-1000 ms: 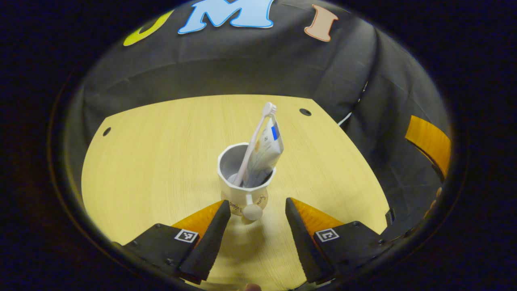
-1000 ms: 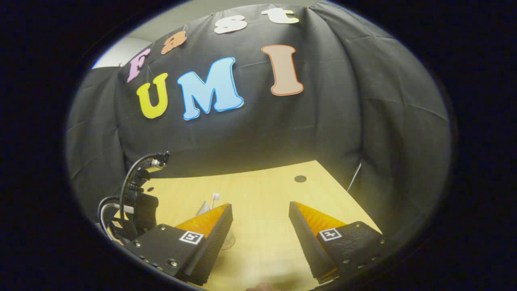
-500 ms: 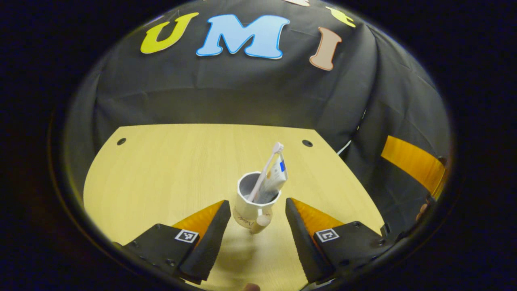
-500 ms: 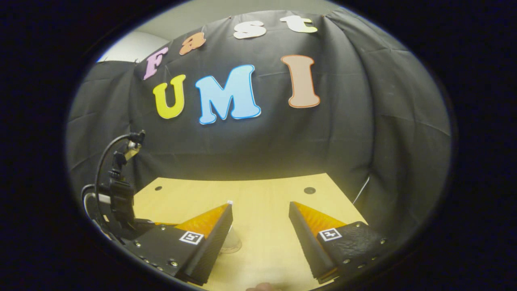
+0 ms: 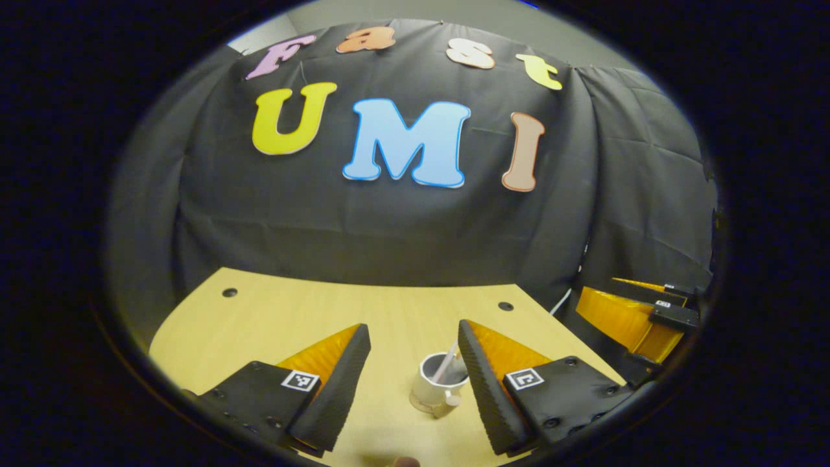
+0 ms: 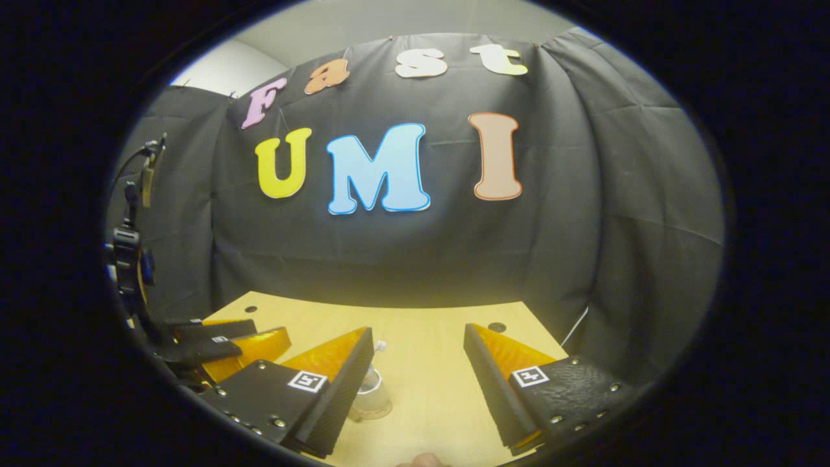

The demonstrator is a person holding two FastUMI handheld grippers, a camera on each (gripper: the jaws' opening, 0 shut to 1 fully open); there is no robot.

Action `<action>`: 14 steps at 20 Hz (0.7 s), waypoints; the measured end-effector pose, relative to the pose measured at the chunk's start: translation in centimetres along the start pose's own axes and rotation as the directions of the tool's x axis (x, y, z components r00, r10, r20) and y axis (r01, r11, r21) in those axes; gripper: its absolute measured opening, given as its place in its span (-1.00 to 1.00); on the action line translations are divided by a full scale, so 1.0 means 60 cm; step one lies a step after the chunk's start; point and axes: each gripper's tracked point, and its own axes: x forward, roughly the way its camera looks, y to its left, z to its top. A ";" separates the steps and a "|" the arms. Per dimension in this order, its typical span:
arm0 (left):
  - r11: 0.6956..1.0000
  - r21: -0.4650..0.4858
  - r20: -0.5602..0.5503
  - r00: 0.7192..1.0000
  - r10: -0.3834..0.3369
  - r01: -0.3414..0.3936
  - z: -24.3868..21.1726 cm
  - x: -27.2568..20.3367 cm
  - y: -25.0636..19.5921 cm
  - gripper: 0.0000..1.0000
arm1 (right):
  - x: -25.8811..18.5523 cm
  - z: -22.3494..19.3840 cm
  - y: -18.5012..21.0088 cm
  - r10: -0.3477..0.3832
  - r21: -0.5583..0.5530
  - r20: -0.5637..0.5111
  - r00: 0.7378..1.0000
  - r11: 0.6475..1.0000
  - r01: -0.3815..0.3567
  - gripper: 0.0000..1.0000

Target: Put the toothbrush and toothpaste on the desktop into the cup, then pick up the cup and place it on the coaster on the desktop.

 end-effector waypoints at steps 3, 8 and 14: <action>0.999 0.037 0.095 0.995 0.022 -0.026 0.044 -0.015 0.016 0.73 | -0.007 0.012 0.012 -0.012 -0.016 0.037 0.999 1.000 0.013 0.76; 0.995 0.090 0.179 0.983 0.032 -0.048 0.081 -0.036 0.044 0.73 | -0.018 0.006 0.036 -0.022 -0.068 0.044 0.999 0.997 0.025 0.76; 0.993 0.111 0.217 0.976 0.023 -0.048 0.100 -0.038 0.077 0.75 | -0.029 0.045 0.050 -0.057 -0.086 0.109 0.992 0.994 0.067 0.75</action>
